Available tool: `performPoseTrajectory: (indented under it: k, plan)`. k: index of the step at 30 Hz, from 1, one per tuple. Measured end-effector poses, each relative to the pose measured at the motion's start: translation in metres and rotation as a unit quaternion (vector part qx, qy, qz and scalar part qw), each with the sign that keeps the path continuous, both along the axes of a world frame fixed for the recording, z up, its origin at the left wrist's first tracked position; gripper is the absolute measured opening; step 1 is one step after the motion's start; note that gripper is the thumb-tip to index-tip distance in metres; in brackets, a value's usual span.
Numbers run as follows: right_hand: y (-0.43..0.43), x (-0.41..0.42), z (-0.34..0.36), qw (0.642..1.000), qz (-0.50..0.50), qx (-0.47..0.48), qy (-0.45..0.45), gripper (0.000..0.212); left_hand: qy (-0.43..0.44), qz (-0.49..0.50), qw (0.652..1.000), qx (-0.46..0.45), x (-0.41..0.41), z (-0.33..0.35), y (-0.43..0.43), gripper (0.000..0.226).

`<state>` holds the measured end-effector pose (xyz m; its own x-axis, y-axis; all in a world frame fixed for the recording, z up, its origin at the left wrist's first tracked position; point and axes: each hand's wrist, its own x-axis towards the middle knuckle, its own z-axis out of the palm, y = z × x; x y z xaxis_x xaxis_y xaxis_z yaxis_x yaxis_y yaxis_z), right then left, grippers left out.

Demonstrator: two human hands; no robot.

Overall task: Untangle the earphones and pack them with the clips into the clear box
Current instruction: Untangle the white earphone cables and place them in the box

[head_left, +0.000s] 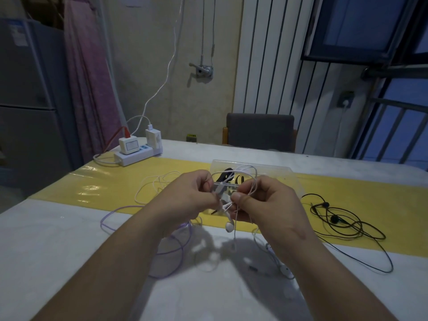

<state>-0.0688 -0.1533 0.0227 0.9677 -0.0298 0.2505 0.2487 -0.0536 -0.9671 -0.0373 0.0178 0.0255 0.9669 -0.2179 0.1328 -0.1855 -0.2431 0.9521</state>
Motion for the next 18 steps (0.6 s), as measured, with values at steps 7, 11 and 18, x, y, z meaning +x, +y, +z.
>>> performPoseTrajectory:
  k: [7,11,18]
  plan:
    - [-0.0008,0.0025,-0.0021,0.999,-0.029,-0.034,-0.021,0.008,0.103,-0.030,0.994,0.031,-0.0038,0.0013,-0.0022,0.016]
    - [-0.0010,0.0027,-0.0025,0.998,-0.028,-0.043,-0.024,0.008,0.114,-0.032,0.993,0.009,-0.0030,0.0011,-0.0019,0.013]
    - [0.0004,0.0018,-0.0031,0.999,-0.016,-0.049,-0.010,0.012,0.085,-0.002,0.996,-0.013,0.0006,-0.0028,-0.0021,0.013]
